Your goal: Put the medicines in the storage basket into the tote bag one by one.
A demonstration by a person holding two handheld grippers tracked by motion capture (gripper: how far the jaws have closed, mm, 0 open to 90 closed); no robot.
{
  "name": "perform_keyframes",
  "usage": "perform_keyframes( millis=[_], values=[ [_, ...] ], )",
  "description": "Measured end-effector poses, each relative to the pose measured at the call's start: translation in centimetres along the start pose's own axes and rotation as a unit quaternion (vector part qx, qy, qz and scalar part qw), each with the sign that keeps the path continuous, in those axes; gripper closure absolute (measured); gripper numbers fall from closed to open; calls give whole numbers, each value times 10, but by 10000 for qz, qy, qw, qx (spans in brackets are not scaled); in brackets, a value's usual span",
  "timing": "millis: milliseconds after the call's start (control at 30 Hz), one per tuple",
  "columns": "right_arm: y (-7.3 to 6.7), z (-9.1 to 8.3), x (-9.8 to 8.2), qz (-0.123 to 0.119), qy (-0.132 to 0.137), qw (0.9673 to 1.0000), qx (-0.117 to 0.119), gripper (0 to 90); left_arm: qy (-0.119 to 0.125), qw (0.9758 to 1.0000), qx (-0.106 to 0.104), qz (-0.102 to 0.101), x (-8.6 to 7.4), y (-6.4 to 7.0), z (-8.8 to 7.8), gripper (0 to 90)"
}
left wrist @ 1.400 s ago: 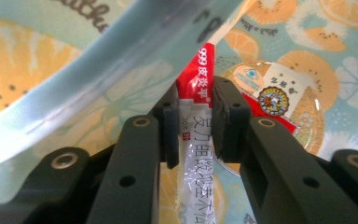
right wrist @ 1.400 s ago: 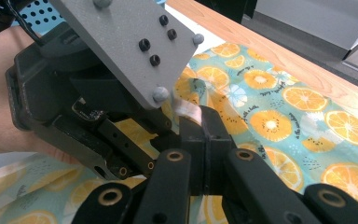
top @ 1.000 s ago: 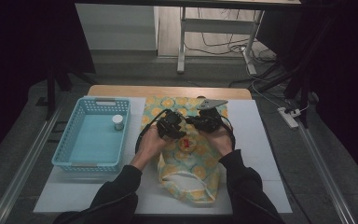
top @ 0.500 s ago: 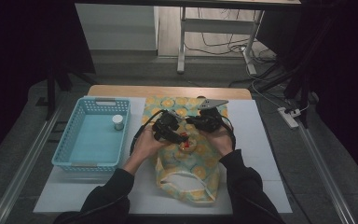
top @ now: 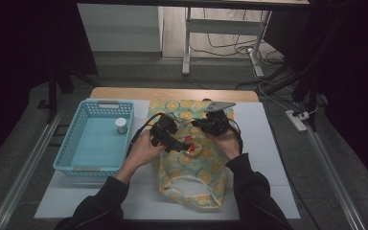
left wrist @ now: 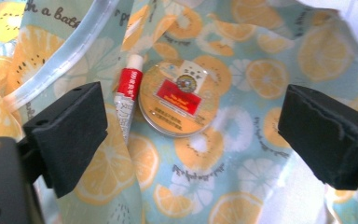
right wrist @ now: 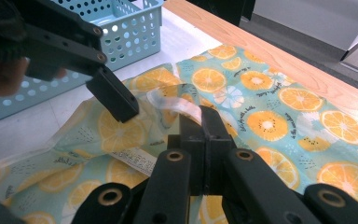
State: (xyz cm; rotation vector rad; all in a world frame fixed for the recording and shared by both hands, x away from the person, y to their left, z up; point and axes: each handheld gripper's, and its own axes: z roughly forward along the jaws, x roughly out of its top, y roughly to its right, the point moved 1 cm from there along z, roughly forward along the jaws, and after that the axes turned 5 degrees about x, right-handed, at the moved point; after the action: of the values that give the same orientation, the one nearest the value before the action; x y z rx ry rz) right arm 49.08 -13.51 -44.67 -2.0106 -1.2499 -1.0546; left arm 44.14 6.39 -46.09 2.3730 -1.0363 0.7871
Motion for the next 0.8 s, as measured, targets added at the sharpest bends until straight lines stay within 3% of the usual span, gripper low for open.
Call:
perform_keyframes(
  millis=[300,433,600,800],
  values=[
    [0,0,0,16,8,10000,33,893,75,9999,-44,114,-8,-7,-22,37],
    [0,0,0,15,4,10000,39,893,152,9999,-4,14,-14,-14,-33,37],
    [-1,1,0,6,4,10000,48,893,219,9997,73,-100,-23,-25,-45,36],
    [-1,1,0,-2,-8,10000,58,893,337,9989,313,-37,-33,-35,-58,14]
  ],
)
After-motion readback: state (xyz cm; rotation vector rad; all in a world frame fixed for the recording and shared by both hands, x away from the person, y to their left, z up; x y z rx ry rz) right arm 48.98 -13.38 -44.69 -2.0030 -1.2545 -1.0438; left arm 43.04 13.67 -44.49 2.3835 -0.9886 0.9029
